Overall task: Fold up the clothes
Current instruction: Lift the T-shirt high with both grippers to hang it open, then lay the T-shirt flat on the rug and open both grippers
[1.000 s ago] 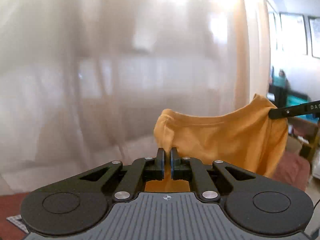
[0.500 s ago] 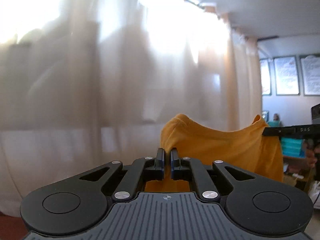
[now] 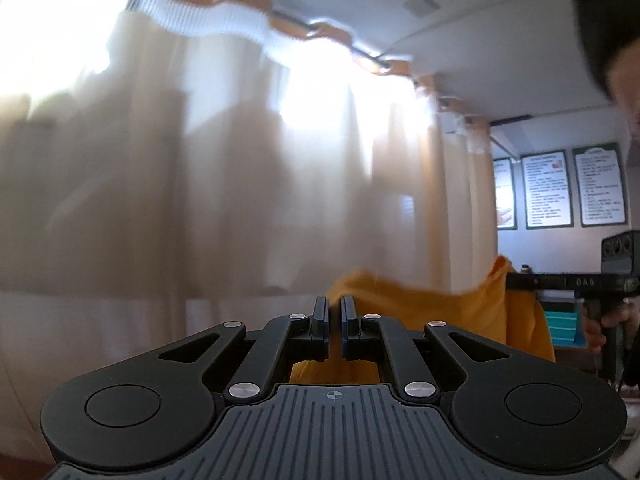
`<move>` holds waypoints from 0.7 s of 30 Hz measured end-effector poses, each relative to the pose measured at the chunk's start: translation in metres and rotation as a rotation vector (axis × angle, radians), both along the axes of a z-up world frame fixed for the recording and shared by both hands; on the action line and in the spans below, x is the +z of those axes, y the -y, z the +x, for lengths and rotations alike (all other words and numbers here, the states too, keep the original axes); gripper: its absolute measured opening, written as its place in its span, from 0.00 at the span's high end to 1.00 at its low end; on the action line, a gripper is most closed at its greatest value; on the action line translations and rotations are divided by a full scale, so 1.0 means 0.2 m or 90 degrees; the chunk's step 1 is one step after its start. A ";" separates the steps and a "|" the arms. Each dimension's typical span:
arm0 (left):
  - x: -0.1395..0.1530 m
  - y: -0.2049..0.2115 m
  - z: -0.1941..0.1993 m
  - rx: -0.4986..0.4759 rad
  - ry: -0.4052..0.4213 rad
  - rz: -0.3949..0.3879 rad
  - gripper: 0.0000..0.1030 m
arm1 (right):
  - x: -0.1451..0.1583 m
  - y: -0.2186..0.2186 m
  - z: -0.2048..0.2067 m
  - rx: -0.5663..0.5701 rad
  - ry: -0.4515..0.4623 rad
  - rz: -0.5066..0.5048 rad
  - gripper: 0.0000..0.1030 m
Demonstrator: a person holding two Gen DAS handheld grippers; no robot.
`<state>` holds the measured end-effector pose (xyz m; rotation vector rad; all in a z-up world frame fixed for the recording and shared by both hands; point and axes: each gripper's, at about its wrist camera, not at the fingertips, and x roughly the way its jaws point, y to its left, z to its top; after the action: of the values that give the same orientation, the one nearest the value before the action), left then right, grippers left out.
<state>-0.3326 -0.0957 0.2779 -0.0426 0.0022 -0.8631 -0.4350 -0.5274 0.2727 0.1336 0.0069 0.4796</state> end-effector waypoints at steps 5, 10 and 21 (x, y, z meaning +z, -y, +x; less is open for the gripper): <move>-0.18 0.17 0.46 0.019 -0.113 0.030 1.00 | -0.18 0.04 0.40 0.013 -0.095 0.007 0.94; -0.65 0.48 1.09 0.068 -0.285 0.140 0.99 | -0.55 0.03 1.05 0.005 -0.239 -0.024 0.94; -1.86 0.75 1.51 0.085 -0.602 0.349 0.44 | -1.79 0.23 2.09 -0.102 -0.586 -0.101 0.94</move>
<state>-0.0312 -0.2460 -0.0943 0.0665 1.1067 -0.6186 -0.0166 -0.5735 -0.0858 0.1883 0.9279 0.2221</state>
